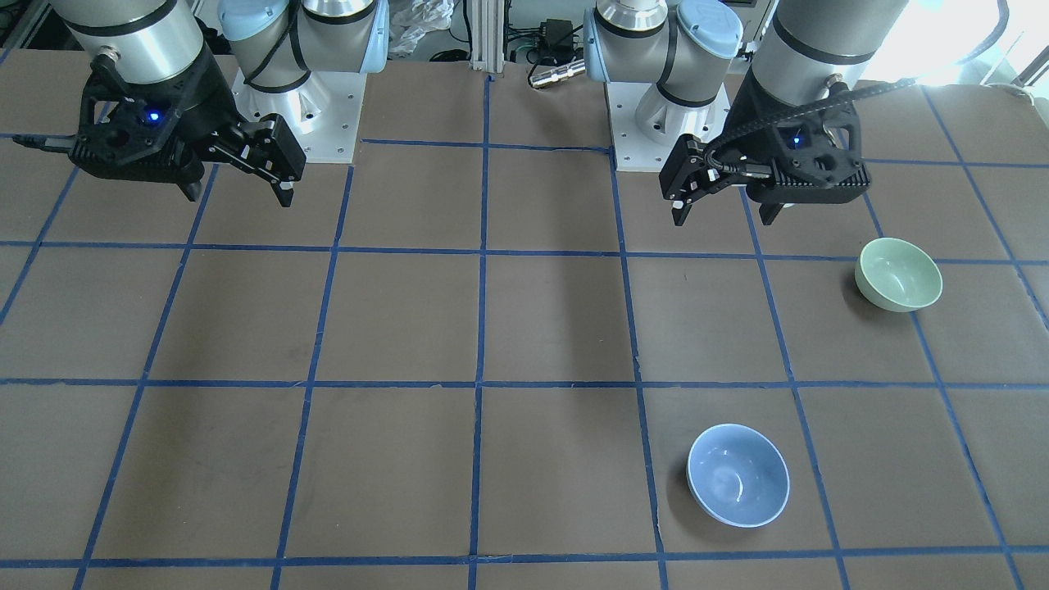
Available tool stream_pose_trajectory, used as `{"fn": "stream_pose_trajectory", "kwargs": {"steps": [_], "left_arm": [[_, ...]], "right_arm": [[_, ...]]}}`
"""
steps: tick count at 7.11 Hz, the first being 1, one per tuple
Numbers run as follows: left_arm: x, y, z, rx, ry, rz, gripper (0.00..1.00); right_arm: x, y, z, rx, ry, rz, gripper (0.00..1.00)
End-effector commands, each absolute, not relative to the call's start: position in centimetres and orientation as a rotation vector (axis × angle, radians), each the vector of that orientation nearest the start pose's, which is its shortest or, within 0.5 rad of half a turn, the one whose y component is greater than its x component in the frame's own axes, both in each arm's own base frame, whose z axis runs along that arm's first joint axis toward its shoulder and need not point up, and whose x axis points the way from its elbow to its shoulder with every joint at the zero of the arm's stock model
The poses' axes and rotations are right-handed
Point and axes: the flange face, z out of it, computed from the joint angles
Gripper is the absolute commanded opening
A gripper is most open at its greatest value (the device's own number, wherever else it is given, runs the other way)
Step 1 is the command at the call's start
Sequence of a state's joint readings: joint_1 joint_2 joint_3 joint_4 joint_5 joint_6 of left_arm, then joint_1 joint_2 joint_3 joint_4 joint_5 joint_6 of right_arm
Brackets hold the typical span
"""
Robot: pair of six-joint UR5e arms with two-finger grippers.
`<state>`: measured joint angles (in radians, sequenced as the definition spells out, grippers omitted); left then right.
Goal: Stack green bowl on blue bowl
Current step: 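Move the left gripper toward the pale green bowl nearest the robot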
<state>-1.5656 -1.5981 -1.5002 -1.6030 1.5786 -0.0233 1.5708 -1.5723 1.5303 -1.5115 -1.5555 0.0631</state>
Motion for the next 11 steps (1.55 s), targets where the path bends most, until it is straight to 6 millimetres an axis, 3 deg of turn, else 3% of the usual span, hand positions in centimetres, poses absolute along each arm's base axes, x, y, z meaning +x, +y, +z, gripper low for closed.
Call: {"fn": "stream_pose_trajectory", "kwargs": {"steps": [1, 5, 7, 9, 10, 11], "left_arm": [[-13.0, -50.5, 50.5, -0.039, 3.134, -0.015, 1.0], [-11.8, -51.0, 49.9, -0.019, 3.131, 0.003, 1.0], [-4.9, -53.9, 47.0, -0.112, 3.137, 0.082, 1.0], [-0.8, -55.8, 43.9, -0.05, 3.137, 0.08, 1.0], [3.7, -56.1, 39.9, -0.041, 3.134, 0.049, 1.0], [9.2, -54.8, 37.1, 0.002, 3.133, 0.022, 1.0]], "right_arm": [[13.5, -48.9, 50.2, 0.099, 3.125, 0.03, 1.0], [13.5, -48.9, 50.3, 0.099, 3.125, 0.027, 1.0], [13.5, -48.9, 50.3, 0.099, 3.125, 0.025, 1.0], [13.5, -48.9, 50.3, 0.099, 3.125, 0.027, 1.0], [13.5, -48.9, 50.3, 0.099, 3.125, 0.027, 1.0], [13.5, -48.9, 50.3, 0.099, 3.125, 0.027, 1.0]]}}
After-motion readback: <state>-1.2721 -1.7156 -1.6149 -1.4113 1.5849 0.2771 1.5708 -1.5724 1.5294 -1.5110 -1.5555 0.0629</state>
